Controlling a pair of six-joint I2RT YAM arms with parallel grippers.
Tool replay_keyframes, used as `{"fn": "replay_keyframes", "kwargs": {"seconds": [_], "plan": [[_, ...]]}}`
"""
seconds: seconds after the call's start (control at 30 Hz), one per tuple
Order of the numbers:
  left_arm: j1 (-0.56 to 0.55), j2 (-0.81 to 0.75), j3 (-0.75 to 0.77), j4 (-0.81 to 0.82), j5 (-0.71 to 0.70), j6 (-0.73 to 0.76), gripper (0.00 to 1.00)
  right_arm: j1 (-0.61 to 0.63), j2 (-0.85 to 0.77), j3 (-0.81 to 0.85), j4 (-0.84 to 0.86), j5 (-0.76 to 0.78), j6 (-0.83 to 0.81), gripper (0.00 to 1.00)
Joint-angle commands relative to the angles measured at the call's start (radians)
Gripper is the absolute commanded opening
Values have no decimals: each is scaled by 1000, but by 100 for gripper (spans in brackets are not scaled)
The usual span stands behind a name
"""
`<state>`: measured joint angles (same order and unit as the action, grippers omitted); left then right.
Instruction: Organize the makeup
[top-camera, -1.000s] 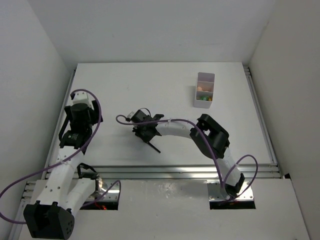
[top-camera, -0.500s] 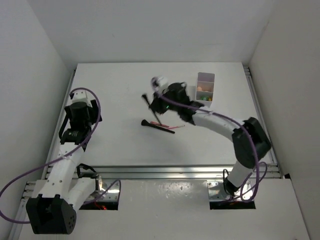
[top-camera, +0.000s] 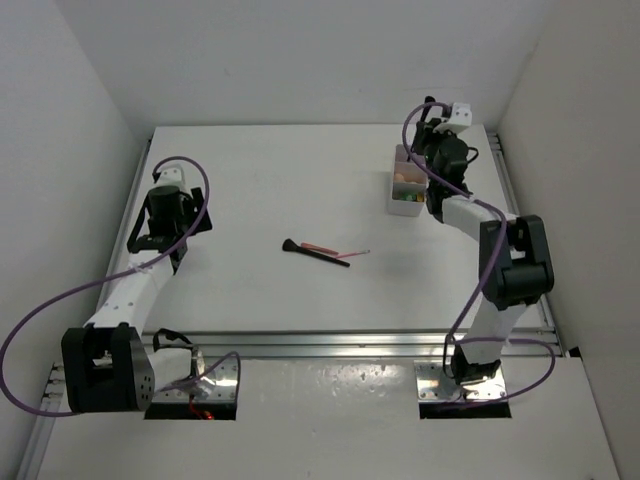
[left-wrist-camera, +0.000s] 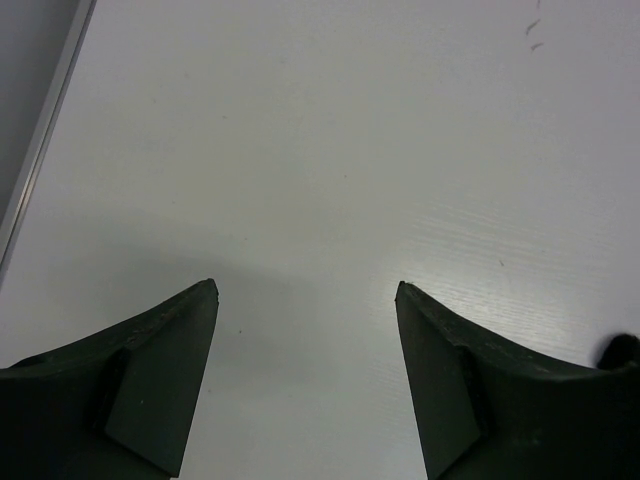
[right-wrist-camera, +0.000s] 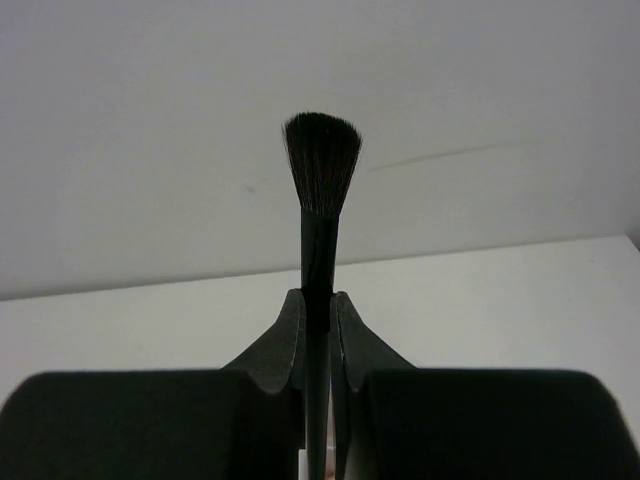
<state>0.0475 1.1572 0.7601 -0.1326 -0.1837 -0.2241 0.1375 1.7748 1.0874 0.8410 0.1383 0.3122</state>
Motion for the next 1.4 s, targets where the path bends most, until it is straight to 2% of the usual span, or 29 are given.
{"fn": "replay_keyframes", "kwargs": {"seconds": [0.0,0.27,0.37,0.6,1.0,1.27,1.37], "plan": [[14,13,39,62,23,9,77,-24,110,29,211,104,-18,0],[32,53,73,25,13,8,77,-30,235,57,366,176,-18,0],[43,64,94,4,13,8,77,-35,264,78,389,181,-7,0],[74,75,113,-5,13,17,77,-9,195,91,417,149,-24,0],[94,114,151,-36,13,35,77,-15,417,147,483,214,-65,0],[94,159,183,-36,24,54,77,-4,405,72,524,161,-39,0],[94,168,193,-36,42,54,77,-4,350,2,537,123,-30,12]]}}
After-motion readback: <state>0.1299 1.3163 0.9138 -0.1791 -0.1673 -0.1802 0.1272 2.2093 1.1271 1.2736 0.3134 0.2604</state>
